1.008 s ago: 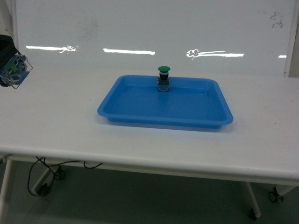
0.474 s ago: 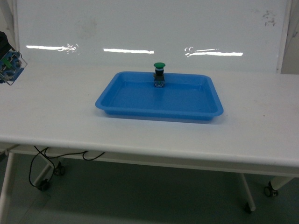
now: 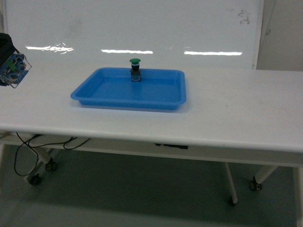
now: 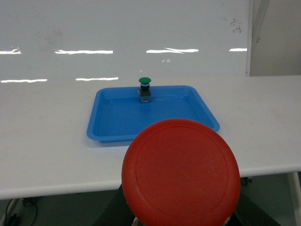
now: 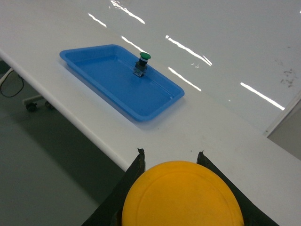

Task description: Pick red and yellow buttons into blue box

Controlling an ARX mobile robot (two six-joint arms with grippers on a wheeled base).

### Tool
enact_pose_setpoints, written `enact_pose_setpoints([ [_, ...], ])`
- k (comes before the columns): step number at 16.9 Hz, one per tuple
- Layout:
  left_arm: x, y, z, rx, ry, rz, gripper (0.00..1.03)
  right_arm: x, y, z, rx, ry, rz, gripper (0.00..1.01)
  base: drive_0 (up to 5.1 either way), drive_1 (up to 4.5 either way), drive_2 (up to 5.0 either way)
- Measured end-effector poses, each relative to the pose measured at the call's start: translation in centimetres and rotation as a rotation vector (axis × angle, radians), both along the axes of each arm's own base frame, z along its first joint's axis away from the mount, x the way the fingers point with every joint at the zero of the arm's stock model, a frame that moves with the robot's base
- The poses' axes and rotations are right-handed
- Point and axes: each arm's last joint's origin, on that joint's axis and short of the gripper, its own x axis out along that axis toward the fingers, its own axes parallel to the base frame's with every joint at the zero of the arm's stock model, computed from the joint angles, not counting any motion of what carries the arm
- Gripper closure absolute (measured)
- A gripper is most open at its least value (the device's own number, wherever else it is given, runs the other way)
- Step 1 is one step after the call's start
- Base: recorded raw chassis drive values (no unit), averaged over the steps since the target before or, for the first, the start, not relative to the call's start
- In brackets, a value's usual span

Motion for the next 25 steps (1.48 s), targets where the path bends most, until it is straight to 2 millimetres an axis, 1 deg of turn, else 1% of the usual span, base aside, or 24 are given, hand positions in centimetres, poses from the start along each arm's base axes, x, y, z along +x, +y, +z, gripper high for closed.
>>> enact_pose_setpoints([
  [4,0.00,0.00,0.01,0.000,-0.001,0.000,0.79,-0.02,0.00,0.01,0.000,0.000,0.000,0.72,4.6,-4.00,-0.1],
  [25,0.01,0.00,-0.02,0.000,0.001,0.000,0.79,-0.01,-0.01,0.02,0.000,-0.001,-0.001,0.72,4.1,-1.94,-1.9],
])
